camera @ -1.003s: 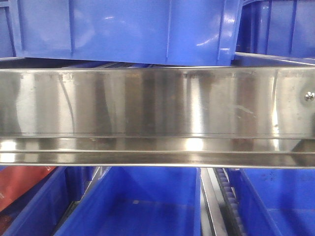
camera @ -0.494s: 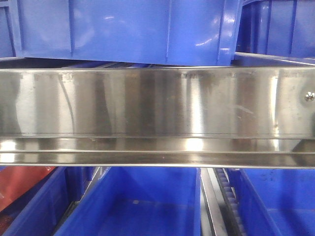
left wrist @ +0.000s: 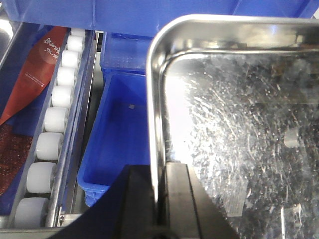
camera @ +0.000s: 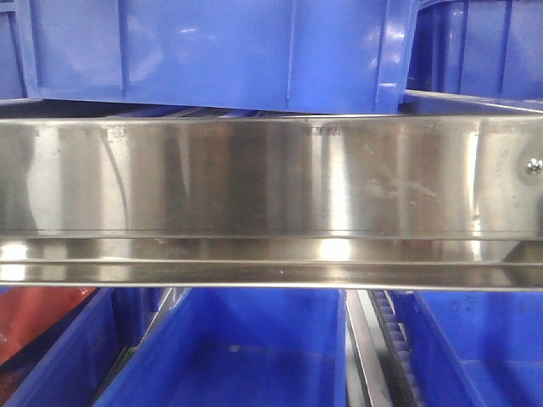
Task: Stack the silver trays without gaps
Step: 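Hold the tray with both grippers while backing away from the shelf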
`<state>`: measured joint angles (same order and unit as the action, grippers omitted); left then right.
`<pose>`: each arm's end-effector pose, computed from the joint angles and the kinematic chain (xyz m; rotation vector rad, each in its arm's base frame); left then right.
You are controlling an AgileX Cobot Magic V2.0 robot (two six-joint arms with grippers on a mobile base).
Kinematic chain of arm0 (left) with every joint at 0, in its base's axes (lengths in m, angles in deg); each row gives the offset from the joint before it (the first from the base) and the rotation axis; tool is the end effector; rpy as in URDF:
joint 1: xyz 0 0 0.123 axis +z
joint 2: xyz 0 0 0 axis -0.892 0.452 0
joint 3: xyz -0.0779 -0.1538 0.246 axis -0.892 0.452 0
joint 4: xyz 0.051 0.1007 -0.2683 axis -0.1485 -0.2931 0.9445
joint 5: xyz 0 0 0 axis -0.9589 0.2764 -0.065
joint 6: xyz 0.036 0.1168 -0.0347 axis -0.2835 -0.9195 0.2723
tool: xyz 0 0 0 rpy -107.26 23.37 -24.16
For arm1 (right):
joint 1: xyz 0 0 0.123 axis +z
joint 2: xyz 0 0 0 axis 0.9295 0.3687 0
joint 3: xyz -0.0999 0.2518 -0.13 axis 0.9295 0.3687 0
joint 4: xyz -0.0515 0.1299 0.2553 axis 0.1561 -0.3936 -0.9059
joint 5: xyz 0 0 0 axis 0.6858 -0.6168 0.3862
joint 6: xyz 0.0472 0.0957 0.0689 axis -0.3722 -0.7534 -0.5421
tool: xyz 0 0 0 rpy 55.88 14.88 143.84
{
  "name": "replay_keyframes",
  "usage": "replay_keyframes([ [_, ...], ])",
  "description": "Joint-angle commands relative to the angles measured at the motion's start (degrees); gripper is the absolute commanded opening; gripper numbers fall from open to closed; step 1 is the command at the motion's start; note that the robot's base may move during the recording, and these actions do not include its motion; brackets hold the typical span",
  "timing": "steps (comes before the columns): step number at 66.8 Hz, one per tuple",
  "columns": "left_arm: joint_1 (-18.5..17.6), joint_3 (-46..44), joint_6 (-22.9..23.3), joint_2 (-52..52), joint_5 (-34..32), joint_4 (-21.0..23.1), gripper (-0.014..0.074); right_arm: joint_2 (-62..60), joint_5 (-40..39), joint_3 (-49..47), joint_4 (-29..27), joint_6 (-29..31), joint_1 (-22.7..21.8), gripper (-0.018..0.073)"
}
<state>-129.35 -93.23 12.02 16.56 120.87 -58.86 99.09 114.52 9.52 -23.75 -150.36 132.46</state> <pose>0.1797 -0.1964 0.3835 0.0161 2.1858 -0.2201 0.1823 0.1908 0.3777 0.0210 2.2989 0.1191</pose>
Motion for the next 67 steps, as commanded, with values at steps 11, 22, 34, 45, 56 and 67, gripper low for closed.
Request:
replay_keyframes([
  [11, -0.39, -0.20, -0.02, -0.32, -2.97, -0.81, -0.0016, -0.59, -4.17, -0.28, 1.89, 0.05, 0.39, -0.0006],
  [22, -0.39, -0.20, -0.02, -0.32, -2.97, -0.81, -0.0016, -0.59, -4.17, -0.28, 1.89, 0.05, 0.39, -0.0006],
  [34, -0.39, -0.20, -0.02, -0.32, -3.20, -0.81, -0.0016, -0.59, -4.17, -0.28, 1.89, 0.05, 0.39, -0.0006],
  [45, -0.39, -0.20, -0.02, -0.32, -3.20, -0.81, -0.0016, -0.59, -4.17, -0.28, 1.89, 0.05, 0.39, -0.0006],
  [56, -0.39, -0.20, -0.02, -0.32, -3.20, -0.94, -0.0016, -0.59, -4.17, -0.28, 1.89, 0.05, 0.39, -0.0006],
  [67, -0.39, -0.20, -0.02, -0.32, -3.20, -2.58, -0.0016, -0.59, -4.38, -0.28, 1.89, 0.05, 0.39, -0.0006],
])
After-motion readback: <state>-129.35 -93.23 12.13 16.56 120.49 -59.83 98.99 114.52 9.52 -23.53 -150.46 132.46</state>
